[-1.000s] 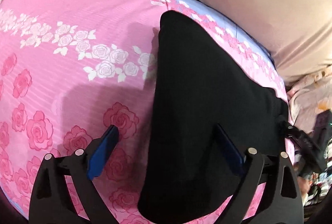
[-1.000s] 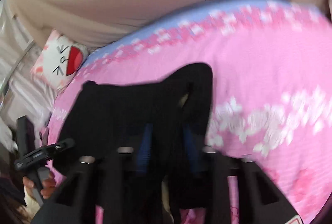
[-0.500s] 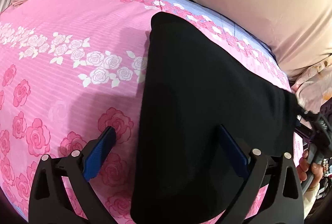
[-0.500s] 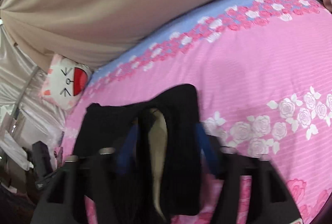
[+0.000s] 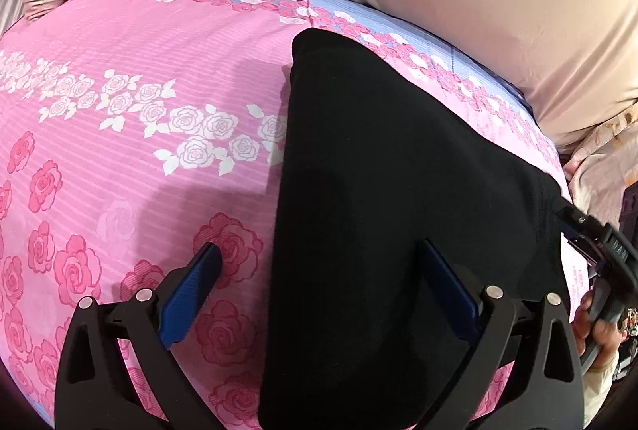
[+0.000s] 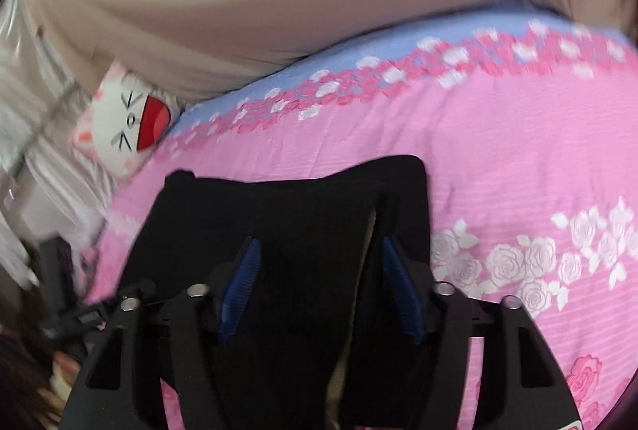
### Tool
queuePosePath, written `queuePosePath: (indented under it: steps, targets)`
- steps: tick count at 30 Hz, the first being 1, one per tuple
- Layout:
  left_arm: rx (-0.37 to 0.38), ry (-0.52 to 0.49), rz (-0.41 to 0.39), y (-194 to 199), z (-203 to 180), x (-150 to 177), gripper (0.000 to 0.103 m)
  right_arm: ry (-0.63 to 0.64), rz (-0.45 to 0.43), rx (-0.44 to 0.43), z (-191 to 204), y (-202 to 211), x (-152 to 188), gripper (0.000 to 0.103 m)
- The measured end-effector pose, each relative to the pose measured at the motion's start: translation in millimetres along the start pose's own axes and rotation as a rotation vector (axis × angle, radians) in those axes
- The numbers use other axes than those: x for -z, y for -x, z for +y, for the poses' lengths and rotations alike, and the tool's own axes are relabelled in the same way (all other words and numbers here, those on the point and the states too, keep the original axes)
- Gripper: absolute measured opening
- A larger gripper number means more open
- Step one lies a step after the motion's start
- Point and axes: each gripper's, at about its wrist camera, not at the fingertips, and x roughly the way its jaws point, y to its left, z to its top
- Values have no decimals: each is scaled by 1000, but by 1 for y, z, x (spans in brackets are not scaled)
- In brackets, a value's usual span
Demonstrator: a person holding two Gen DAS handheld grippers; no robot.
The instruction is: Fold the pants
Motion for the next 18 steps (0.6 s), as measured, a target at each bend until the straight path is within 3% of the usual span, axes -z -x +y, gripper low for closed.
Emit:
queuePosePath:
  steps: [1,3,4,7,9,10,11,14,15,18]
  targets:
    - [-4,0,-2,0,0,-1,97,28,-14,7,9,5,-4,25]
    - [-13,2,-20,4,-1,-4,96,84,-73,31,23,24,-20,9]
    - [-15,1,-37,7,-2,-5,96,94,-98,27,25,34,-30,6]
    - [-32,-34,-65,12,-10,-9,97,104,-85,103,12,28,-49,8]
    - [-41,-43,-50,4,-12,-6,98,64,80,179,-20,-20,-40,21]
    - [-45,-35,-42,1,-12,-5,98,3,82,151,-31,-26,-31,24]
    - [-38,-24,-32,-1,-10,-4,98,-73,16,97,-38,-13,-23,25]
    - [-17,17,-23,1,-1,-2,98,-163,-39,90,-37,23,-7,78]
    - [-3,24,-16,0,1,-2,98,-177,-73,73,-36,36,3,81]
    - [9,41,-35,0,3,3,98,-265,25,-67,-43,38,26,81]
